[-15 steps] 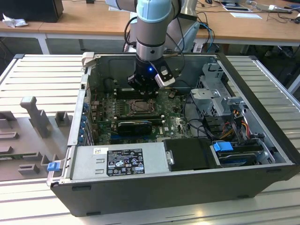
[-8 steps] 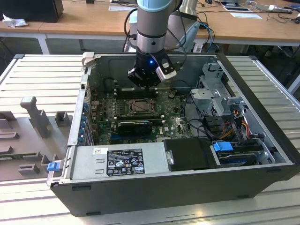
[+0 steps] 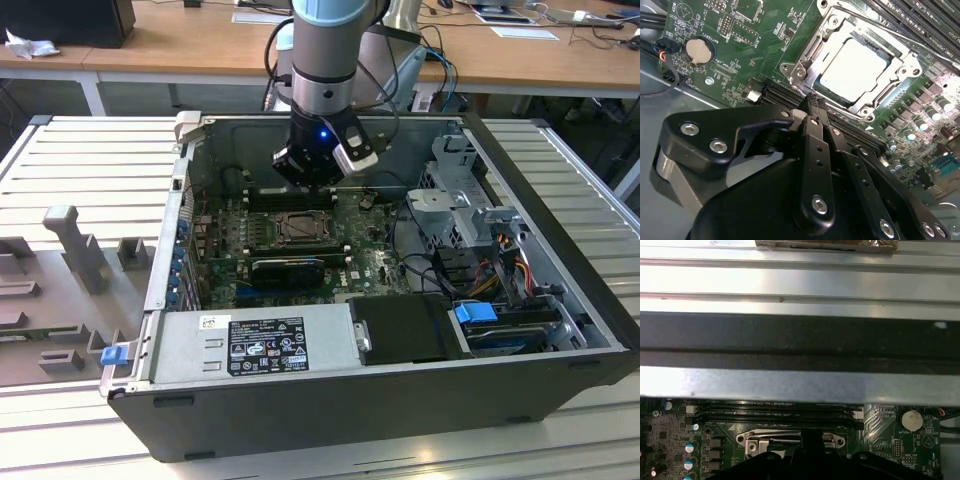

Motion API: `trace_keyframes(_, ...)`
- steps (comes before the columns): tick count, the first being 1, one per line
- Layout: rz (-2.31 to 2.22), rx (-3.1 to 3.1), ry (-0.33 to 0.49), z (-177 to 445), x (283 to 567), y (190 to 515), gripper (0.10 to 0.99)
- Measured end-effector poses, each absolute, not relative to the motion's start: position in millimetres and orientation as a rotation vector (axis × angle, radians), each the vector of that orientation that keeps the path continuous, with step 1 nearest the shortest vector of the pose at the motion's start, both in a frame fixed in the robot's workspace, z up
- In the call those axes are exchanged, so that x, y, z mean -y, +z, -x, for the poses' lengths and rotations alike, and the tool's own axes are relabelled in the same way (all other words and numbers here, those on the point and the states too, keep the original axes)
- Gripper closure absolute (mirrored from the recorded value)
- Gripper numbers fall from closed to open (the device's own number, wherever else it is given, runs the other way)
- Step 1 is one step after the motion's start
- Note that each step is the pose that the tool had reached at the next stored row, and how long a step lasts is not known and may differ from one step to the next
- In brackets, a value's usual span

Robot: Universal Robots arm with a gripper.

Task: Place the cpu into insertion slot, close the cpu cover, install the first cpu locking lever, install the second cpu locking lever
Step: 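Install the second cpu locking lever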

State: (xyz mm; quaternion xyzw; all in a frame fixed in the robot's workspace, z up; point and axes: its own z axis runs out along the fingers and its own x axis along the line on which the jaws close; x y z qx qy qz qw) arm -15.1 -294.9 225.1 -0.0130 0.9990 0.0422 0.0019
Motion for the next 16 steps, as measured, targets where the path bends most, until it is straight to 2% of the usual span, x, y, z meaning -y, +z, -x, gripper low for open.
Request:
trace_keyframes(10,0.041,-3.135,0.132,15.0,301.6,234.5,0.98)
trace_keyframes(16,0.041,-3.135,0.132,15.0,319.5,234.7,0.98)
